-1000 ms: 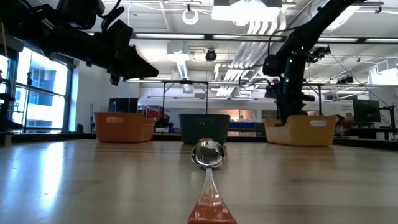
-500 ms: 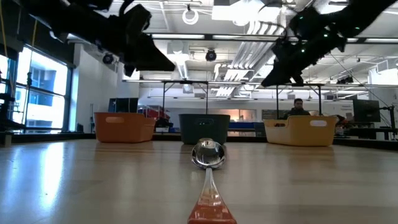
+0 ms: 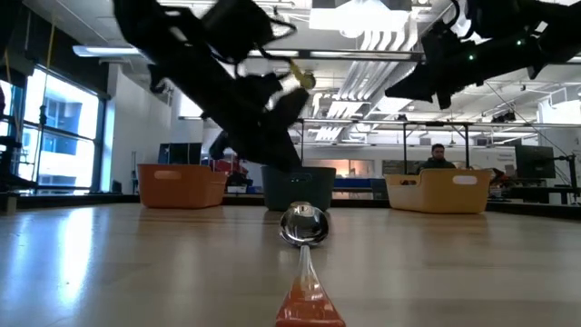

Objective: Sort silverware by color (type)
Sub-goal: Put the gold spoon into the orange bin

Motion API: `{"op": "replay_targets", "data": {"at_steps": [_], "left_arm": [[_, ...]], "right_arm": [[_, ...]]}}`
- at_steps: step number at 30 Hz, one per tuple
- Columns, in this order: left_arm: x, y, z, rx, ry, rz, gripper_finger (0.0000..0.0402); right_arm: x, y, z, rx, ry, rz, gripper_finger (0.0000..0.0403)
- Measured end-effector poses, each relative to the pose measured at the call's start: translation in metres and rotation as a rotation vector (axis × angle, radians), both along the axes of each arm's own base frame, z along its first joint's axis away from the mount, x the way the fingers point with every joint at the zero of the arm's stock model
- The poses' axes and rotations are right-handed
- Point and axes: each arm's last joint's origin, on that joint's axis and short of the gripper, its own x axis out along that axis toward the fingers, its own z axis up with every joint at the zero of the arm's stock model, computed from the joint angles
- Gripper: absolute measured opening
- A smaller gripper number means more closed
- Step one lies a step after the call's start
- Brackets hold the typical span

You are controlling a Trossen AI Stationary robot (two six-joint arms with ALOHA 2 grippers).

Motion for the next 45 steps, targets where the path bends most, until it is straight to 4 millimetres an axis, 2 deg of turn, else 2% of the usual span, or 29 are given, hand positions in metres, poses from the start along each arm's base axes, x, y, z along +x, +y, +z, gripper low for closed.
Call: {"op": "replay_targets", "data": {"at_steps": [4,7,13,19,25,32,36,40,45], "left_arm": [[0.017,0.014,-0.013,-0.044,0.077,0.075,0.0133],[0.028,0.022,-0.023,-0.089,0.114,0.066,0.0150],[0.041,0.030,-0.037,-0.118,0.181,0.067,0.0151],[0.037,0.033,-0.040,-0.098,0.237,0.076,0.0143],[0.032,0.034,-0.042,-0.080,0.324,0.044,0.0104],[0.028,0.030,-0.042,-0.036,0.461,-0.128,0.0015],[0.023,0.023,-0.036,0.002,0.524,-0.209,0.0008],[0.014,0.014,-0.021,0.004,0.569,-0.274,0.0004],[0.003,0.009,0.013,0.026,0.549,-0.313,0.0003]], "right_arm": [[0.001,0.001,0.002,-0.018,-0.013,0.008,0.0000],[0.001,0.001,0.002,-0.025,-0.010,0.009,0.0000],[0.001,0.001,0.002,-0.024,-0.006,0.008,0.0000],[0.001,0.001,0.002,-0.023,-0.005,0.008,0.0000],[0.001,0.001,0.001,-0.023,-0.004,0.008,0.0000],[0.001,0.001,0.001,-0.015,-0.003,0.007,0.0000],[0.000,0.001,0.000,-0.008,0.005,0.007,0.0000],[0.000,0.001,0.000,-0.016,0.011,0.008,0.0000],[0.001,0.002,-0.001,-0.013,0.019,0.015,0.0000]]}}
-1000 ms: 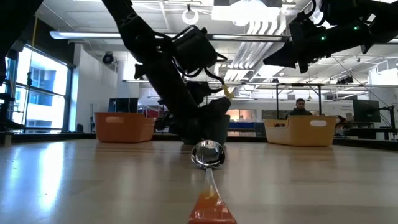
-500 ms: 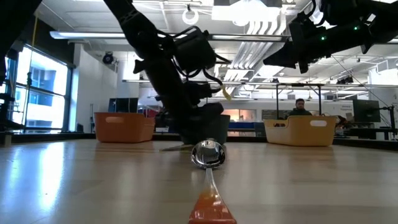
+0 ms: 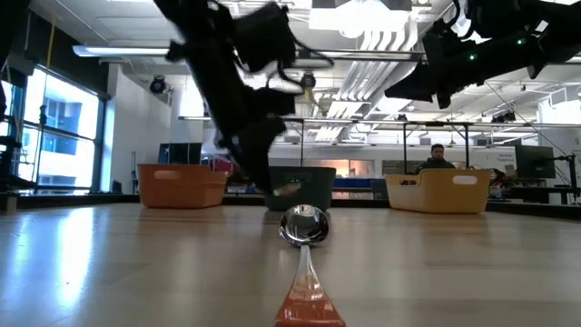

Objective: Sort silverware by color (type)
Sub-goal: Put the gold spoon into the orange bin

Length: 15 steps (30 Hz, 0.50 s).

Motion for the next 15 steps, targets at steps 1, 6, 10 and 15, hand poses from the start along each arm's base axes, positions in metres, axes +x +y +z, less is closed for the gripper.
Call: {"op": "replay_targets", "data": {"at_steps": [1,6,10,15], "left_arm": [[-0.004,0.000,0.008,0.009,0.003,0.004,0.0003],[-0.022,0.001,0.046,0.044,-0.038,0.013,0.0002],[-0.041,0.001,0.075,0.056,-0.065,0.018,0.0001],[-0.064,0.003,0.111,0.047,-0.154,0.032,0.0001]], "right_arm": [[0.000,0.000,0.000,0.002,-0.002,0.001,0.0000],[0.000,0.001,-0.001,0.019,0.000,0.003,0.0000],[0.001,0.002,-0.001,0.013,0.004,0.011,0.0000],[0.001,0.002,-0.001,0.009,0.005,0.012,0.0000]]}}
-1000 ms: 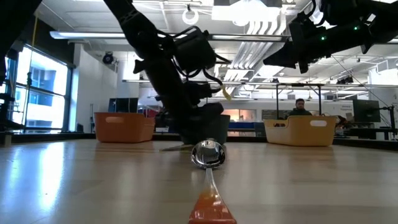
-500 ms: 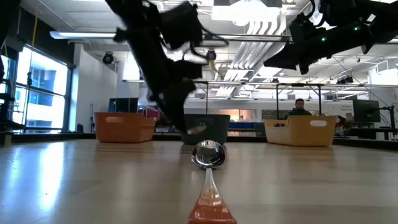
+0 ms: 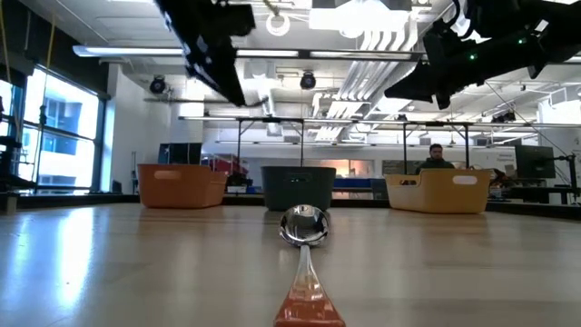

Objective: Sort silverware by color (type)
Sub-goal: Put the gold spoon into the orange bin

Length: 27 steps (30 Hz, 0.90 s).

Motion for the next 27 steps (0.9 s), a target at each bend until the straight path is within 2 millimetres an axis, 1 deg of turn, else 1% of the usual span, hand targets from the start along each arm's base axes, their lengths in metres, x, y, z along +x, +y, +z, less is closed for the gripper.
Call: {"op": "replay_targets", "data": {"at_steps": [3,6,9,12,17,20,23,27], "left_arm": [[-0.015,0.006,0.016,-0.004,-0.041,0.030,0.0001],[-0.030,0.020,0.028,0.024,-0.060,0.117,0.0001],[-0.042,0.039,0.032,0.045,-0.045,0.229,0.0001],[-0.050,0.064,0.031,0.051,-0.013,0.320,0.0001],[-0.056,0.109,0.018,0.003,0.054,0.404,0.0001],[-0.061,0.135,0.010,-0.025,0.053,0.448,0.0001],[-0.062,0.157,-0.004,-0.053,0.048,0.479,0.0001],[-0.065,0.182,-0.031,-0.084,0.051,0.537,0.0001]], "right_arm": [[0.000,0.000,0.000,-0.003,0.002,0.001,0.0000],[0.000,0.000,0.000,-0.002,0.004,0.002,0.0000],[0.000,0.000,0.000,0.000,0.004,0.002,0.0000],[0.000,0.000,-0.001,0.011,-0.001,0.000,0.0000],[0.000,0.000,-0.001,0.012,0.000,0.000,0.0000],[0.000,0.000,-0.001,0.004,0.005,0.001,0.0000],[0.000,0.000,-0.001,-0.003,0.009,0.003,0.0000],[0.000,0.000,-0.001,-0.003,0.009,0.003,0.0000]]}}
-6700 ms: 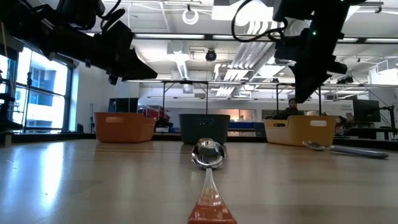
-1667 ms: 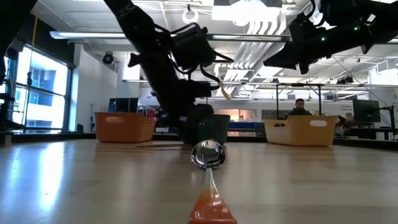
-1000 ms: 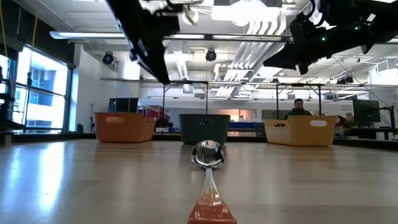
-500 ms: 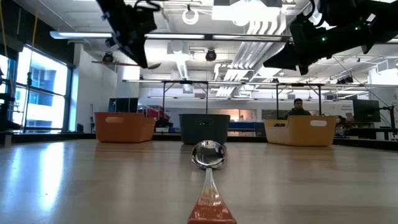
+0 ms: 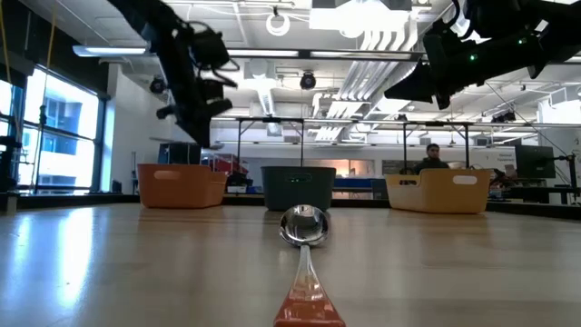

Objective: Sort silverware by color (type)
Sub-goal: Put the gold spoon into the orange bin

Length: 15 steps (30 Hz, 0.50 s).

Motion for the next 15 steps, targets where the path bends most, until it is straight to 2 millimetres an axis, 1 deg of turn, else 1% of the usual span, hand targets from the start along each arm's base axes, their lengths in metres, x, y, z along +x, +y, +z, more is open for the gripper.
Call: {"op": "replay_targets", "data": {"at_steps": [4,7,12,15], "left_arm": [[-0.003,0.018,-0.029,-0.005,0.004,0.052,0.0001],[-0.004,0.027,-0.048,-0.015,0.008,0.080,0.0001],[-0.007,0.035,-0.072,-0.062,-0.005,0.082,0.0001],[-0.006,0.037,-0.081,-0.067,-0.002,0.086,0.0001]], "right_arm": [[0.000,0.000,0.000,0.000,0.000,0.000,0.0000],[0.000,0.000,0.000,0.000,0.001,0.000,0.0000],[0.000,0.000,0.000,-0.006,0.005,0.002,0.0000],[0.000,0.000,0.000,-0.006,0.005,0.002,0.0000]]}}
